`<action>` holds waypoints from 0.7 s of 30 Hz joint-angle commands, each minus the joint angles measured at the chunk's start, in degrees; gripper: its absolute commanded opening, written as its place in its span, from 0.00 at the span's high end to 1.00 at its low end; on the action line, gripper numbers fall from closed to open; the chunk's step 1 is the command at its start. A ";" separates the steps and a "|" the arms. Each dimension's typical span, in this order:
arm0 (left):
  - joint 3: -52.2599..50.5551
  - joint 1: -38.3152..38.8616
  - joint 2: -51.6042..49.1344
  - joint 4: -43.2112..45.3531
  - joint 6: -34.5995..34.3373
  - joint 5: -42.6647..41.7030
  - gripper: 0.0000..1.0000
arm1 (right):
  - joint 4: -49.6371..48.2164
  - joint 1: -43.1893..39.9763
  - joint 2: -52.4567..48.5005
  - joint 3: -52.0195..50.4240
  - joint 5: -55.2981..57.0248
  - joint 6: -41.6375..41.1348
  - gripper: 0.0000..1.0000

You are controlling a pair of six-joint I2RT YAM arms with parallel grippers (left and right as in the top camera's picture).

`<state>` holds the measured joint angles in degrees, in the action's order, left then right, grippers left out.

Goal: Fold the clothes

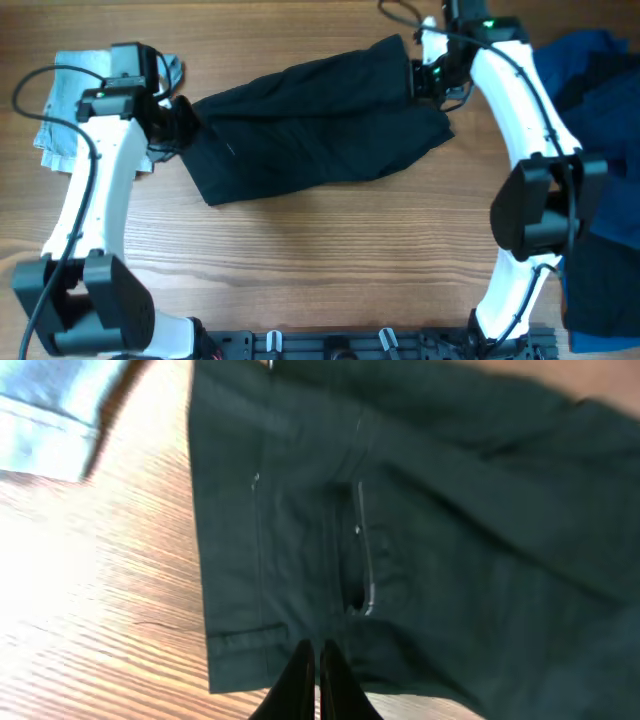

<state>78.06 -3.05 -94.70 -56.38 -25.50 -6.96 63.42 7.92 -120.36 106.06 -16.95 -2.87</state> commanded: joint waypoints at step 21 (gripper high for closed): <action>-1.36 1.33 -3.74 4.96 1.53 0.76 0.96 | -28.09 8.61 -9.86 -9.40 6.47 11.45 0.96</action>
<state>77.08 -2.00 -97.97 -51.68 -25.08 -6.74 39.33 16.67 -129.03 96.90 -11.22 10.57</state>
